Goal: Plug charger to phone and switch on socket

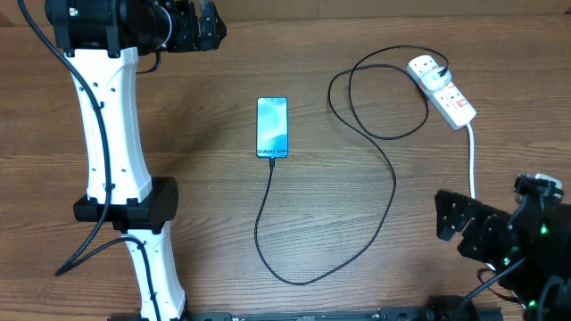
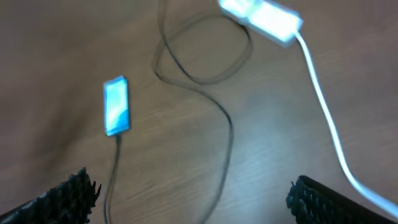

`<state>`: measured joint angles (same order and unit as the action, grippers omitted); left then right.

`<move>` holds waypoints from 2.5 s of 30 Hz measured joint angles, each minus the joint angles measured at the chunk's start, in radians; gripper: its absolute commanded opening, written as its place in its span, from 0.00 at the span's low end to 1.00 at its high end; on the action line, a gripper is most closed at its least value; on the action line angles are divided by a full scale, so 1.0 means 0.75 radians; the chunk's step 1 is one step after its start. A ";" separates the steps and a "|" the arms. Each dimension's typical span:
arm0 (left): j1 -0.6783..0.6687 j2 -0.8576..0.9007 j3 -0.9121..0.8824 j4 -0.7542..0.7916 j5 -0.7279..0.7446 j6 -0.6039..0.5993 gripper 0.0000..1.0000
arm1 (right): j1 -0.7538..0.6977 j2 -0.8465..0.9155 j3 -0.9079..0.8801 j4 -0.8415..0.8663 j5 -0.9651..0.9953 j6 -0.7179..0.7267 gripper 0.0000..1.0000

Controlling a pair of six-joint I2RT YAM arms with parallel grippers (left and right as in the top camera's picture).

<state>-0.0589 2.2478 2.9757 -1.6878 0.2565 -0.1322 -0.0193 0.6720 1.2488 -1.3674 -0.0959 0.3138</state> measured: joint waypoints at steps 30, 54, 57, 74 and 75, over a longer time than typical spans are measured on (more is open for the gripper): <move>0.000 0.000 0.000 0.001 0.000 0.000 1.00 | 0.193 -0.876 -1.317 1.376 0.010 -0.244 1.00; 0.000 0.000 0.000 0.000 0.000 0.000 1.00 | 0.192 -0.877 -1.640 1.954 0.099 -0.249 1.00; 0.000 0.000 0.000 0.001 0.000 0.000 1.00 | 0.191 -0.878 -1.640 1.901 0.124 -0.249 1.00; 0.000 0.000 0.000 0.000 0.000 0.000 1.00 | 0.084 -0.878 -1.640 1.703 0.123 -0.275 1.00; 0.000 0.000 0.000 0.000 0.000 0.000 1.00 | 0.079 -0.878 -1.640 1.703 0.123 -0.293 1.00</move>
<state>-0.0589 2.2478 2.9757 -1.6878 0.2565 -0.1322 0.0402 0.0135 0.0185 -0.0902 -0.0040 0.0940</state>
